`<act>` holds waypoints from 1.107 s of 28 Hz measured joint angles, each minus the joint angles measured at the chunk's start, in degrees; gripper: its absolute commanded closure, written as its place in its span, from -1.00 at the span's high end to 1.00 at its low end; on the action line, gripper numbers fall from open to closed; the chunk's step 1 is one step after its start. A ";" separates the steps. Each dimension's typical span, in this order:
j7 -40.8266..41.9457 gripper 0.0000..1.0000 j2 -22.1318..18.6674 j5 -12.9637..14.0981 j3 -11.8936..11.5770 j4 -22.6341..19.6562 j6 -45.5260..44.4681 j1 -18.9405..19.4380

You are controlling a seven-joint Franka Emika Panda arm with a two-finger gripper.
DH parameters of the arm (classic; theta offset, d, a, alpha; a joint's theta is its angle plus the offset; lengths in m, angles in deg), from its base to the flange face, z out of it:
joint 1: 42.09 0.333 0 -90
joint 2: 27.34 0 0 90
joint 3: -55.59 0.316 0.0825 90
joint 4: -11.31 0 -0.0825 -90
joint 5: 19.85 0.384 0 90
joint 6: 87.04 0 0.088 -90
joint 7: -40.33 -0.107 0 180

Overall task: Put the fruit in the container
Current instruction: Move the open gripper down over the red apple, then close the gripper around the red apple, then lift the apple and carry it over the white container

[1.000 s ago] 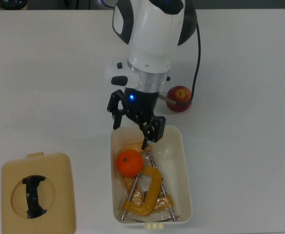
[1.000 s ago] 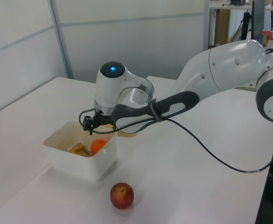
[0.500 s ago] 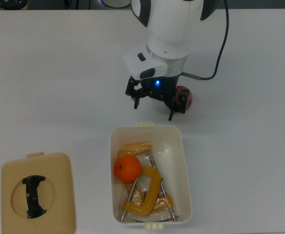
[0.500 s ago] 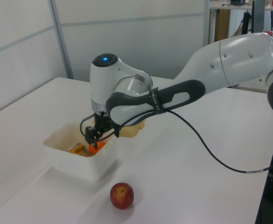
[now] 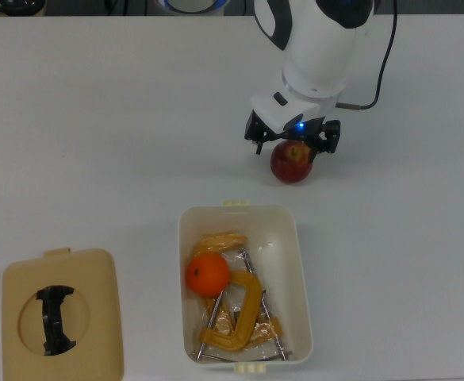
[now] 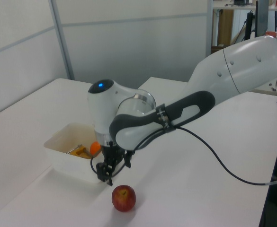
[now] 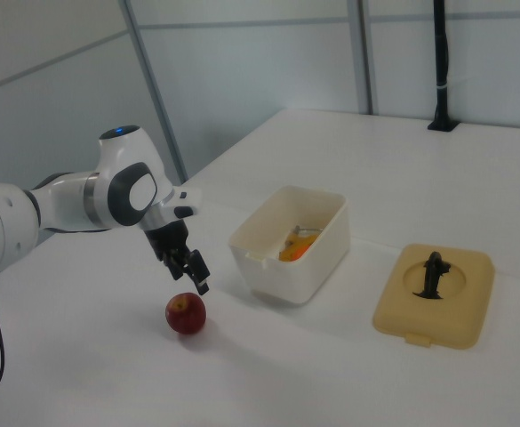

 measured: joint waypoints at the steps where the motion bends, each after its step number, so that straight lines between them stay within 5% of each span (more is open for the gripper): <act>1: -0.04 1.00 -0.05 -0.20 0.32 -0.48 0.18 0.12; 12: -4.08 1.00 -0.23 -5.27 1.07 -6.58 5.90 2.81; 18: -4.47 0.97 -0.14 -5.64 1.16 -8.05 6.24 2.93; 20: -4.48 0.79 -0.05 -5.80 1.16 -8.20 6.26 2.93; 25: -4.48 -0.99 0.00 -6.00 1.15 -8.23 6.79 2.89; 31: -5.36 -1.00 -0.10 -6.07 1.00 -8.11 7.31 2.83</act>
